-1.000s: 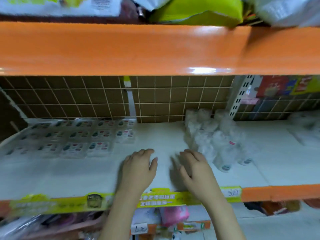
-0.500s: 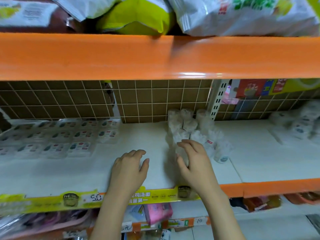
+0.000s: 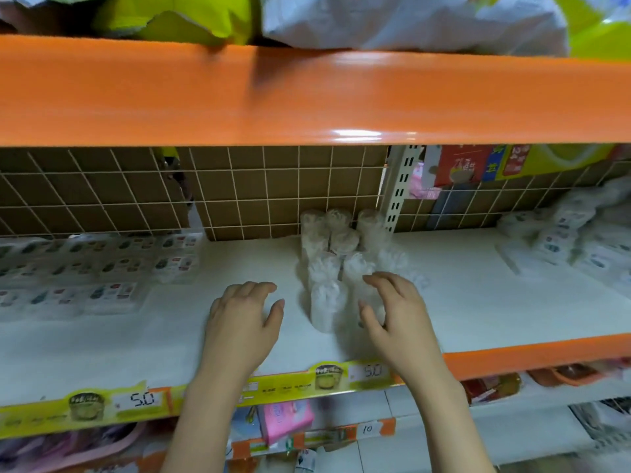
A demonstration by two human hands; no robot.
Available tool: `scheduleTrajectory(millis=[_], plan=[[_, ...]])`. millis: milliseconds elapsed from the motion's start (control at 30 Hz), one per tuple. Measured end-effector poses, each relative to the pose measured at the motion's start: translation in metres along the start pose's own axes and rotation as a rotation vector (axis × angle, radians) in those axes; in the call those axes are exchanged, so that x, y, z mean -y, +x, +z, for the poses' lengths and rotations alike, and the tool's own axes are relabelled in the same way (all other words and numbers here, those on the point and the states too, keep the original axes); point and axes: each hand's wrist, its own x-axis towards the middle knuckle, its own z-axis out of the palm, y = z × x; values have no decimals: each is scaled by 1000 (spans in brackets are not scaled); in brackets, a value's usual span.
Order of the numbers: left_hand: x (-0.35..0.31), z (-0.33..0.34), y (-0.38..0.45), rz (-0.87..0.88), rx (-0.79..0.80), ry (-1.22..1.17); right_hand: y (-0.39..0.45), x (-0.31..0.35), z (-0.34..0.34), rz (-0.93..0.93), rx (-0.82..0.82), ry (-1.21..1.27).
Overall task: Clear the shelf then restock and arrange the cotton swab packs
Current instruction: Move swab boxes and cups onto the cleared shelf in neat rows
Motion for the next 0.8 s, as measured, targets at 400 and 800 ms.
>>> scheduleTrajectory(millis=[400, 800], plan=[[-163, 53, 11, 27, -132, -78, -7, -144, -90, -16, 75, 10], [-251, 95, -5, 24, 49, -96, -14, -224, -113, 44, 211, 34]])
